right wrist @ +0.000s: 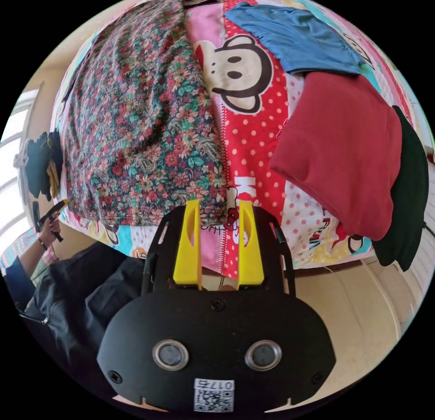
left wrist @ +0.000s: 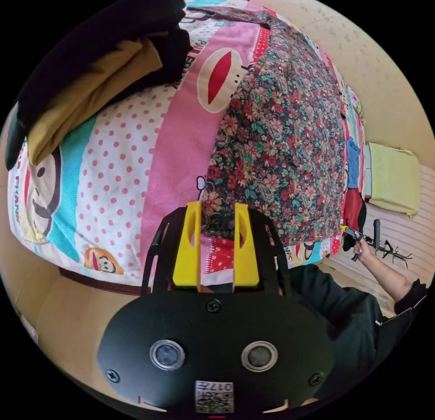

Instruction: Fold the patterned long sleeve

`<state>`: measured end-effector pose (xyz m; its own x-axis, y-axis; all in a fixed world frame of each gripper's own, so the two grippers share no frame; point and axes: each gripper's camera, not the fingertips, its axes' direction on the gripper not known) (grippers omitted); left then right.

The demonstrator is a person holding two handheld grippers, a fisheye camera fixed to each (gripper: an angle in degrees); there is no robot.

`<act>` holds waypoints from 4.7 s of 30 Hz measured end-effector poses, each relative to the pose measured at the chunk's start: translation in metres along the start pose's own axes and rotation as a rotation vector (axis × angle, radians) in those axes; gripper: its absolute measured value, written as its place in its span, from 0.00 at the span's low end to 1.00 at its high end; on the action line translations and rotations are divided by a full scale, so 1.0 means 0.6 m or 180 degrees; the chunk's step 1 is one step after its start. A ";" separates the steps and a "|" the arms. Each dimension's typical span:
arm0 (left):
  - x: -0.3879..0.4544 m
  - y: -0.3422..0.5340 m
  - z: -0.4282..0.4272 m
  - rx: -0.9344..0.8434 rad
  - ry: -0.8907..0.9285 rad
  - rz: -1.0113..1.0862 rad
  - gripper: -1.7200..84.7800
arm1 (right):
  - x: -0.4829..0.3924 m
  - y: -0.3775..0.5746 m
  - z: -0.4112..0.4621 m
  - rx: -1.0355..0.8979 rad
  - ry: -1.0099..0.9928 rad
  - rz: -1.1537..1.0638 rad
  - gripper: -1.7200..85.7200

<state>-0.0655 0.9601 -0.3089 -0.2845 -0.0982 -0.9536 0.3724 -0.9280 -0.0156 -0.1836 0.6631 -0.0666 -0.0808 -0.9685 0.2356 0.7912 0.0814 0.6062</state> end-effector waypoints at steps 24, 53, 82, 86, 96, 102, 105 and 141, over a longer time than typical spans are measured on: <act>-0.053 -0.131 0.015 -0.1363 0.0329 0.0033 0.04 | -0.067 0.117 -0.009 -0.0065 -0.0246 -0.0818 0.05; -0.061 0.250 0.188 -0.0923 -0.0752 0.0526 0.06 | -0.244 0.403 0.098 -0.1038 0.0955 -0.0674 0.07; -0.044 0.203 0.174 -0.1075 -0.0459 0.0121 0.01 | -0.134 0.471 -0.003 -0.1064 0.0940 -0.0467 0.08; 0.093 0.087 0.193 -0.0863 -0.0486 0.0584 0.01 | -0.110 0.380 -0.098 -0.0306 0.0680 -0.0647 0.08; 0.434 -0.161 0.202 0.0225 -0.0444 0.1208 0.01 | -0.083 0.106 -0.315 0.0886 -0.0279 -0.1318 0.09; 0.486 -0.229 0.206 0.0812 0.0056 0.1175 0.01 | -0.056 -0.067 -0.380 0.1471 -0.1120 -0.1028 0.11; 0.501 -0.262 0.229 0.0931 0.0030 0.1285 0.01 | -0.051 -0.148 -0.377 0.1657 -0.1470 -0.0769 0.11; 0.418 -0.273 0.343 0.1333 -0.0067 0.0957 0.01 | 0.049 -0.340 -0.530 0.2678 -0.1872 0.0653 0.05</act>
<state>-0.3797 1.0132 -0.4838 -0.2385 -0.3858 -0.8912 0.0558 -0.9216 0.3841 -0.1545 0.5433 -0.4251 -0.4533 -0.6688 0.5893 0.1641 0.5871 0.7927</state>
